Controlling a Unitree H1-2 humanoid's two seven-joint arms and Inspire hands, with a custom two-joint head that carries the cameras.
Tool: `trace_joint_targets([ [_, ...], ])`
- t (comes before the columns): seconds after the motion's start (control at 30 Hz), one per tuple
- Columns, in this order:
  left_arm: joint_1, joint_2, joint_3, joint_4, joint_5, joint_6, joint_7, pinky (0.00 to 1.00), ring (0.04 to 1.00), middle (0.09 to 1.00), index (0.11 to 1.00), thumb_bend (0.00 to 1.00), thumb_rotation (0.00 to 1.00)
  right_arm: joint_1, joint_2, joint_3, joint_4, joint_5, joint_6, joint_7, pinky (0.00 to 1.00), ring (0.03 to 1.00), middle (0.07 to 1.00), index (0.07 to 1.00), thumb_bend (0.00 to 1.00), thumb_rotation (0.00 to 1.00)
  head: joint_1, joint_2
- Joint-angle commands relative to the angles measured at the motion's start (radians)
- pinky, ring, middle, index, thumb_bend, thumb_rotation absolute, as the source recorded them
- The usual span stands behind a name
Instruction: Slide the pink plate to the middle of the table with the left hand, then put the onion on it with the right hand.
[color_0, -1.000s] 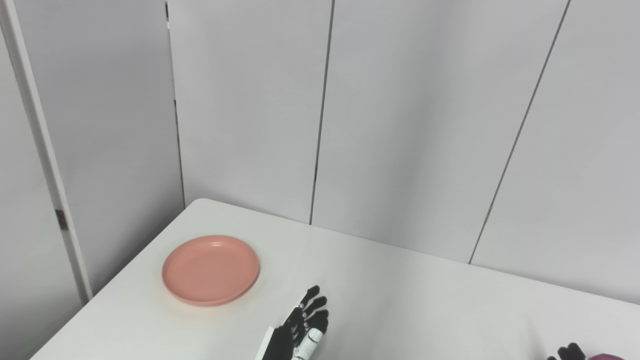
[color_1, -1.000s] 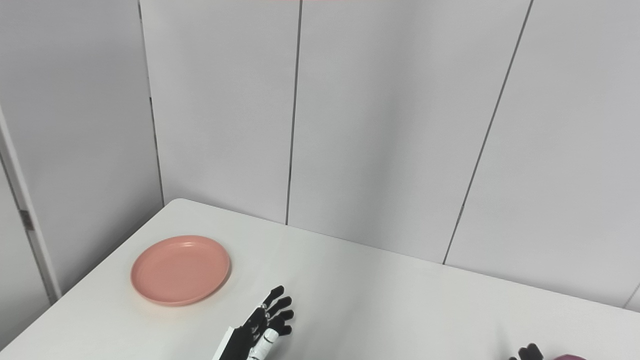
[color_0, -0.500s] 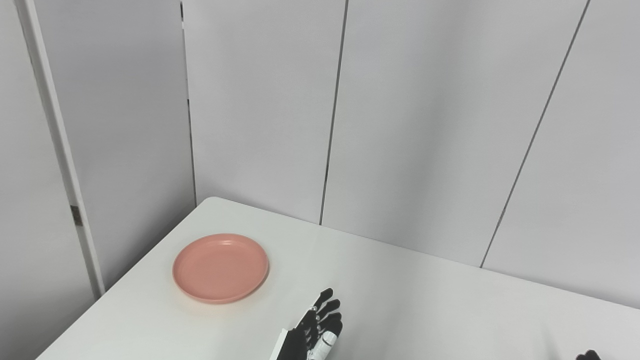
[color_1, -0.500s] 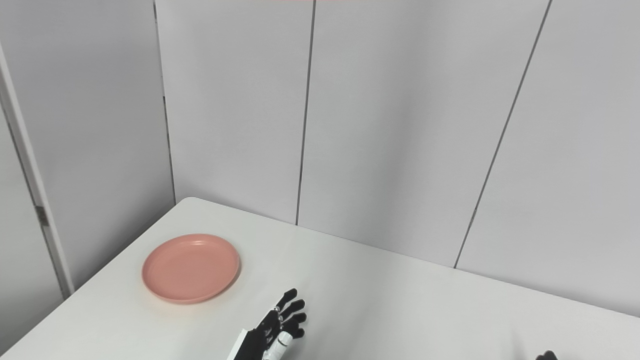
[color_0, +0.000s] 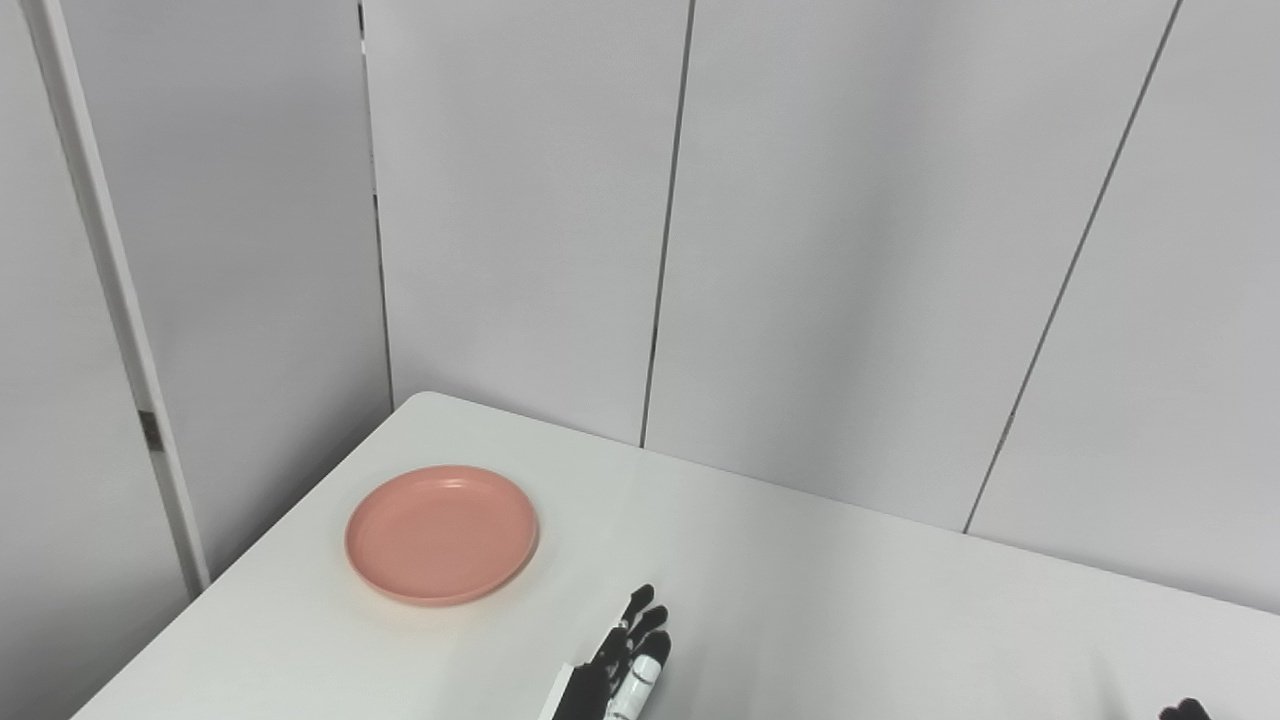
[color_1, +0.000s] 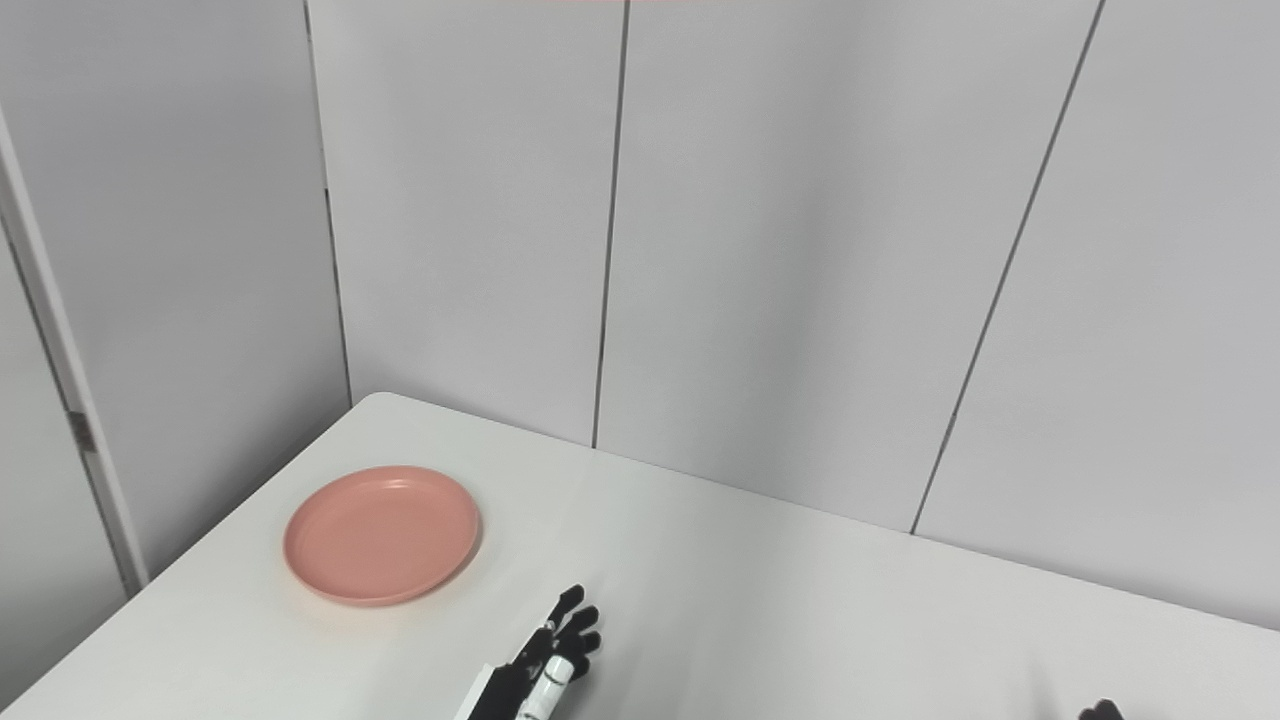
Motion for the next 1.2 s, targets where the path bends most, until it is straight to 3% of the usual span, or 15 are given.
trace_joint_targets([
  [0.0,-0.064,0.005,0.011,-0.056,-0.010,0.032,0.000,1.00,0.950,0.962,0.969,0.67,0.94,0.079,-0.004,-0.003,0.064,-0.007,0.037,0.003,1.00,1.000,1.000,1.000,0.63,1.00,0.000,0.001],
  [0.17,-0.154,0.047,0.036,-0.107,-0.017,0.124,-0.021,1.00,0.974,0.980,0.985,0.66,0.99,0.083,0.001,-0.006,0.051,-0.002,0.053,0.000,1.00,1.000,1.000,1.000,0.63,1.00,-0.002,0.008],
  [0.33,-0.209,0.084,0.050,-0.128,-0.017,0.193,-0.023,1.00,0.984,0.993,0.989,0.68,0.98,0.087,0.002,-0.003,0.039,-0.007,0.058,0.001,1.00,1.000,1.000,1.000,0.62,1.00,-0.004,0.013],
  [0.47,-0.304,0.118,0.123,-0.150,-0.074,0.316,-0.020,1.00,0.987,0.984,0.971,0.73,0.97,0.087,0.003,-0.003,0.037,-0.009,0.060,0.000,1.00,1.000,1.000,1.000,0.61,1.00,-0.005,0.016],
  [0.6,-0.379,0.157,0.195,-0.160,-0.124,0.389,-0.021,1.00,0.984,0.980,0.988,0.72,0.97,0.086,0.006,-0.003,0.040,-0.011,0.057,-0.002,1.00,1.000,1.000,1.000,0.61,1.00,-0.011,0.017],
  [0.73,-0.421,0.254,0.205,-0.134,-0.091,0.377,-0.035,1.00,0.963,0.958,0.985,0.74,1.00,0.086,0.008,-0.003,0.044,-0.016,0.052,-0.003,1.00,1.000,1.000,1.000,0.62,1.00,-0.013,0.016],
  [0.97,-0.454,0.382,0.205,-0.073,-0.024,0.272,-0.035,1.00,0.930,0.916,0.947,0.76,0.98,0.084,0.013,-0.005,0.051,-0.017,0.044,-0.001,1.00,1.000,1.000,1.000,0.63,1.00,-0.018,0.016],
  [1.03,-0.461,0.400,0.213,-0.064,-0.027,0.269,-0.038,1.00,0.926,0.912,0.943,0.78,0.97,0.084,0.013,-0.005,0.052,-0.019,0.042,-0.001,1.00,1.000,1.000,1.000,0.63,1.00,-0.018,0.016],
  [1.17,-0.503,0.484,0.254,-0.022,-0.087,0.328,-0.095,1.00,0.936,0.895,0.898,0.84,1.00,0.082,0.011,-0.003,0.054,-0.024,0.042,0.000,1.00,1.000,1.000,1.000,0.65,1.00,-0.021,0.016],
])
